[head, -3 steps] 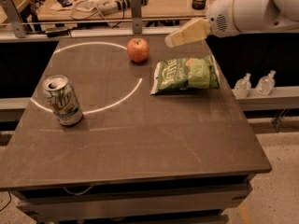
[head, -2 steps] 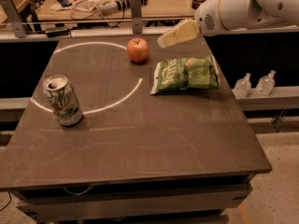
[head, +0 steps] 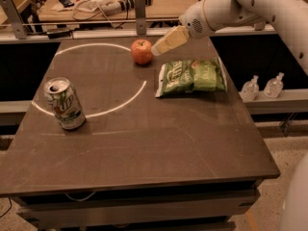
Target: Move apple near 7up can
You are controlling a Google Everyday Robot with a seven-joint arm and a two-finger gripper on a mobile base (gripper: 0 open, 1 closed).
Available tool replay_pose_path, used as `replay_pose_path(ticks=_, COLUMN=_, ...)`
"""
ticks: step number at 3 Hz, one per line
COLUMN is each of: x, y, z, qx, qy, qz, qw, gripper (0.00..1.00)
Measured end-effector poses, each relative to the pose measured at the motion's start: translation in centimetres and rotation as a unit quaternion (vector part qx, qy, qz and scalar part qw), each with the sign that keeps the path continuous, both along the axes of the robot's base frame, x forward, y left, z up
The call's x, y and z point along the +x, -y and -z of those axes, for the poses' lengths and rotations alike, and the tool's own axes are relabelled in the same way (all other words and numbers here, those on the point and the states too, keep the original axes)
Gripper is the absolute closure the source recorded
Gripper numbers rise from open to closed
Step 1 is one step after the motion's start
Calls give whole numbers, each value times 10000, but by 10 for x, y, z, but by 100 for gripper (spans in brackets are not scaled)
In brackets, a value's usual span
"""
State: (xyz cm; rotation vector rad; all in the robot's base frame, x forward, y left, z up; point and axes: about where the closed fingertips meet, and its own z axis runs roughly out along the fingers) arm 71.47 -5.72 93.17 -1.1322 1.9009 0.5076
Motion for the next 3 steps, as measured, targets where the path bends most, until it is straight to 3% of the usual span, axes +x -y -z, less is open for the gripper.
replay_pose_path(ticks=1, x=8, y=-23, z=16, qx=-195, qy=64, qz=-304, qw=9993, gripper=0)
replay_pose_path(ticks=3, x=23, y=-48, z=65, qx=-540, qy=-87, qz=-308, qw=9980, gripper=0)
